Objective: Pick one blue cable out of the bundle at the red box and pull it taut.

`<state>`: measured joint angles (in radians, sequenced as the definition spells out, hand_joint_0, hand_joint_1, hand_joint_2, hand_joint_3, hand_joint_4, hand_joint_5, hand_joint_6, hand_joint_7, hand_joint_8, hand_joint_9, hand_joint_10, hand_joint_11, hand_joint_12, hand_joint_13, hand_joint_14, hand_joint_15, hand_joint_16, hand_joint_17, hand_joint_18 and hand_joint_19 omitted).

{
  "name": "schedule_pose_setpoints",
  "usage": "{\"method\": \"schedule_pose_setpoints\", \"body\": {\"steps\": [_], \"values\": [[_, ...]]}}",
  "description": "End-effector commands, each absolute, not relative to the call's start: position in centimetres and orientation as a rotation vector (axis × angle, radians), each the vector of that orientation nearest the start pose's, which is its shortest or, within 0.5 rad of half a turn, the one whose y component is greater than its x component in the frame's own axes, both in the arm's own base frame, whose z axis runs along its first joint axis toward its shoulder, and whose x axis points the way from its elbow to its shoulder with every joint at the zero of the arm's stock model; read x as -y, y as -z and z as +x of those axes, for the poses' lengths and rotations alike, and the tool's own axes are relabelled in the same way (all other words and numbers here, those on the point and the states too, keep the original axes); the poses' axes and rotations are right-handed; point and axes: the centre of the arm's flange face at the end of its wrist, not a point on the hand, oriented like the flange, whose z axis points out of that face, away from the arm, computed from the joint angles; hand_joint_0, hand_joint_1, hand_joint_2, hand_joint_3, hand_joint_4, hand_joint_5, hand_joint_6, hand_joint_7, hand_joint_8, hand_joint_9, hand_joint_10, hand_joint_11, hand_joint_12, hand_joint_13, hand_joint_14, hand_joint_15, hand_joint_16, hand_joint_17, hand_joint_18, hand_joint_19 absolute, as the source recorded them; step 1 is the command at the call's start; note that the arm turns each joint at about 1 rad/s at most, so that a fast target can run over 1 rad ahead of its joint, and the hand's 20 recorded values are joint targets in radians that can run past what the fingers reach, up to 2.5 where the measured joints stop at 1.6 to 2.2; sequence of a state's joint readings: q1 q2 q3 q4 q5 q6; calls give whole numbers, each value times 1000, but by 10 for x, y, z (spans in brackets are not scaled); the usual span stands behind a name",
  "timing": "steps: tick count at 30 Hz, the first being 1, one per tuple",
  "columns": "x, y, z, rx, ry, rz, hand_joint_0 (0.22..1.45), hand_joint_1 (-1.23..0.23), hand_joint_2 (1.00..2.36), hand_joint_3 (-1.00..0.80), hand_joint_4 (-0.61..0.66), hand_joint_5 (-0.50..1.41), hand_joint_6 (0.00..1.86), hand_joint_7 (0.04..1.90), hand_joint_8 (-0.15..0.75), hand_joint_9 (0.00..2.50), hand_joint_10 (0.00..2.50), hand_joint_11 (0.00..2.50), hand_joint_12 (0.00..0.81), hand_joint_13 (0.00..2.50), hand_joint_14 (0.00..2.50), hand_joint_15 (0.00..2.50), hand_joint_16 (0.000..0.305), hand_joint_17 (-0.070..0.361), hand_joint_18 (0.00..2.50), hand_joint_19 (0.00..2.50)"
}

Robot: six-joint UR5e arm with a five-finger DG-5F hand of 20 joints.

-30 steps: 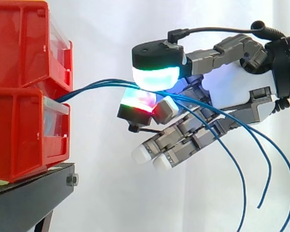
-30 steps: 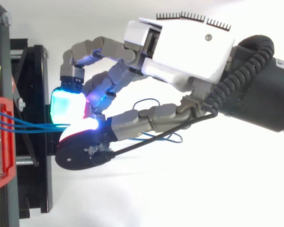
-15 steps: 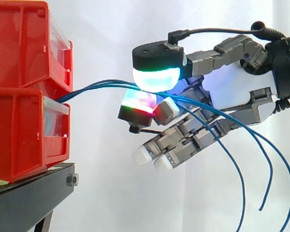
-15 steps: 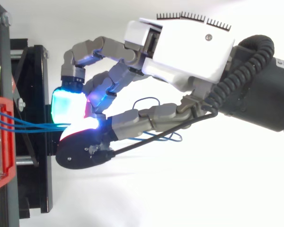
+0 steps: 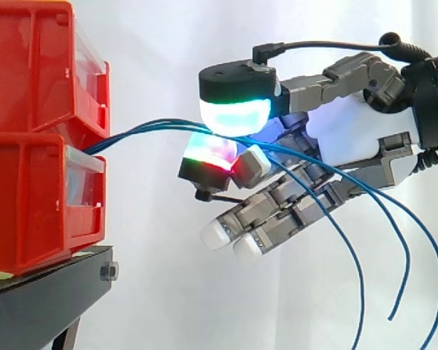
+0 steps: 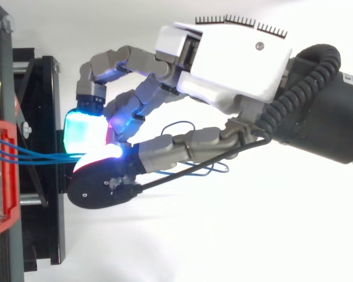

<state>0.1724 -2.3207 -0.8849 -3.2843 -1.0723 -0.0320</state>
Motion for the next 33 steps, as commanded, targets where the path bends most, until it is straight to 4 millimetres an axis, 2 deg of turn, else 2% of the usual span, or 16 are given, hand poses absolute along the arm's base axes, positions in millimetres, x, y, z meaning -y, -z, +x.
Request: {"method": "schedule_pose_setpoints", "body": {"steps": [1, 13, 16, 20, 23, 29, 33], "values": [[47, -332, 765, -1151, -804, 1433, 588, -736, 1015, -264, 242, -165, 881, 1456, 310, 970, 21, 1128, 429, 637, 10, 281, 63, 142, 542, 274], [45, -331, 763, -1149, -813, 1457, 578, -708, 1013, -300, 270, -160, 877, 1448, 302, 995, 21, 1135, 432, 636, 9, 284, 63, 141, 525, 288], [45, -331, 763, -1149, -813, 1457, 597, -758, 1014, -299, 295, -162, 876, 1449, 309, 988, 21, 1127, 432, 638, 10, 279, 62, 141, 542, 267], [45, -331, 763, -1149, -813, 1457, 661, -867, 1011, -361, 267, -176, 887, 1433, 313, 968, 21, 1125, 424, 657, 8, 269, 62, 140, 578, 217], [45, -331, 763, -1149, -813, 1457, 686, -890, 1010, -379, 283, -186, 896, 1419, 316, 964, 20, 1147, 423, 664, 9, 268, 62, 140, 601, 201], [45, -332, 763, -1149, -813, 1457, 621, -797, 1009, -389, 302, -154, 880, 1467, 303, 1023, 21, 1161, 421, 674, 9, 274, 61, 138, 592, 238], [45, -332, 763, -1152, -811, 1457, 612, -786, 1009, -378, 294, -149, 878, 1469, 294, 1054, 21, 1171, 423, 681, 9, 275, 61, 138, 591, 247]]}}
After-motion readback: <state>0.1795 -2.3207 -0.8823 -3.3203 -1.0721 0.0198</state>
